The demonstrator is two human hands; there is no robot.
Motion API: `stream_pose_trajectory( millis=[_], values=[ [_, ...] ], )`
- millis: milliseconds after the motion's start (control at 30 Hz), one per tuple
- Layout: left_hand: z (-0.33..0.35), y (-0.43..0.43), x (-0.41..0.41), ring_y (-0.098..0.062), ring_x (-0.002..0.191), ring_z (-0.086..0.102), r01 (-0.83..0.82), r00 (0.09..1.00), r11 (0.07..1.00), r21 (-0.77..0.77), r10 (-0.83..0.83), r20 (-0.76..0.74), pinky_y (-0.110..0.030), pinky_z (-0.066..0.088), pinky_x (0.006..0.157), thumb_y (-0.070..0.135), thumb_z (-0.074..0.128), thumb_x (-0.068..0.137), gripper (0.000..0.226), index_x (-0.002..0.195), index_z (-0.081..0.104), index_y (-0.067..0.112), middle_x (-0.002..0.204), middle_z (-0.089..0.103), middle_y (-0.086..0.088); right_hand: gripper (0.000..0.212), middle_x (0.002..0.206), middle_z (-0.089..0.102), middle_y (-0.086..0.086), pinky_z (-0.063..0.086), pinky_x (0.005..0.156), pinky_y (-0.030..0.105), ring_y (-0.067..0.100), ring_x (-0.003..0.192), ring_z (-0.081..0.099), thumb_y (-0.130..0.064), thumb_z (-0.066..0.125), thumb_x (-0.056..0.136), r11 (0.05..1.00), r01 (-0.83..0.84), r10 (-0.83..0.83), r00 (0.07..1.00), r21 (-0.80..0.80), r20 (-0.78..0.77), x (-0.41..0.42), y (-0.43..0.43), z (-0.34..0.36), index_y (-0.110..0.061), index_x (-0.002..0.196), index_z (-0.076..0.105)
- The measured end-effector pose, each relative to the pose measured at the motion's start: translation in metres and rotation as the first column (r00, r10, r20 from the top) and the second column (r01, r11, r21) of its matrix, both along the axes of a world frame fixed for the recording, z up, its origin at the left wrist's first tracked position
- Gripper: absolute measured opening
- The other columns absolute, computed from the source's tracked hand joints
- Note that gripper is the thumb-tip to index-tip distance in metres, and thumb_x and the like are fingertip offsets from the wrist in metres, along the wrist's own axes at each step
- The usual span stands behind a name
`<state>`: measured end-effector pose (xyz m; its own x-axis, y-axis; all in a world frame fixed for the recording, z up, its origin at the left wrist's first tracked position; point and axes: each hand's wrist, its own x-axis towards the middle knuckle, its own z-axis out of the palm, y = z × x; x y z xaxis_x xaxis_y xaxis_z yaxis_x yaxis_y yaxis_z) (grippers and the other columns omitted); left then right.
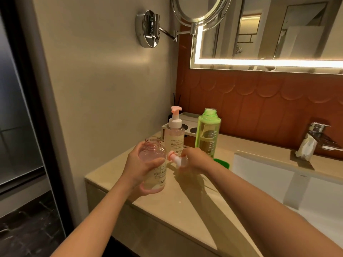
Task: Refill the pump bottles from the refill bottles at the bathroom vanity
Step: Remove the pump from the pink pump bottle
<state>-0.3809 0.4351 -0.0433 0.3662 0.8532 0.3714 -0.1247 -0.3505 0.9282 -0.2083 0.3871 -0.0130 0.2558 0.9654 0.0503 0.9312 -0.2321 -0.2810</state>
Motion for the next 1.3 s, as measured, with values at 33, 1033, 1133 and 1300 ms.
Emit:
stream_pose_trajectory(
  millis=[33, 1033, 1133, 1300],
  values=[
    [-0.001, 0.002, 0.0, -0.017, 0.101, 0.058, -0.011, 1.0, 1.0, -0.003, 0.011, 0.004, -0.027, 0.048, 0.076, 0.004, 0.078, 0.068, 0.047, 0.105, 0.056, 0.023, 0.104, 0.062, 0.002, 0.048, 0.107, 0.061, 0.003, 0.052, 0.078, 0.031, 0.019, 0.09, 0.057, -0.032, 0.073, 0.075, 1.0, 0.004, -0.004, 1.0, 0.01, 0.006, 0.0, 0.003, -0.005, -0.015, 0.117, 0.056],
    [-0.016, 0.047, 0.013, -0.02, 0.102, 0.058, -0.255, 0.963, 0.967, 0.013, 0.253, 0.093, -0.032, 0.047, 0.081, 0.015, 0.084, 0.062, 0.056, 0.107, 0.051, 0.026, 0.104, 0.061, 0.006, 0.046, 0.121, 0.055, 0.009, 0.047, 0.093, 0.043, 0.028, 0.111, 0.053, -0.026, 0.063, 0.086, 0.877, 0.262, -0.011, 0.85, 0.403, -0.527, 0.007, 0.111, 0.029, -0.012, 0.126, 0.044],
    [-0.017, 0.049, 0.012, -0.021, 0.102, 0.057, -0.248, 0.964, 0.969, 0.007, 0.246, 0.097, -0.028, 0.046, 0.073, 0.014, 0.083, 0.064, 0.055, 0.108, 0.051, 0.024, 0.106, 0.061, 0.003, 0.043, 0.122, 0.055, 0.01, 0.046, 0.089, 0.04, 0.028, 0.111, 0.054, -0.024, 0.06, 0.089, 0.861, 0.26, -0.018, 0.874, 0.437, -0.485, 0.008, 0.112, 0.024, -0.011, 0.127, 0.045],
    [-0.018, 0.052, 0.012, -0.019, 0.101, 0.058, -0.229, 0.97, 0.973, 0.007, 0.228, 0.085, -0.035, 0.047, 0.083, 0.013, 0.083, 0.063, 0.056, 0.107, 0.05, 0.024, 0.1, 0.06, 0.01, 0.033, 0.115, 0.058, 0.008, 0.045, 0.085, 0.037, 0.024, 0.104, 0.055, -0.026, 0.059, 0.089, 0.758, 0.213, 0.07, 0.913, 0.616, -0.402, 0.006, 0.109, 0.03, -0.012, 0.118, 0.049]
  ],
)
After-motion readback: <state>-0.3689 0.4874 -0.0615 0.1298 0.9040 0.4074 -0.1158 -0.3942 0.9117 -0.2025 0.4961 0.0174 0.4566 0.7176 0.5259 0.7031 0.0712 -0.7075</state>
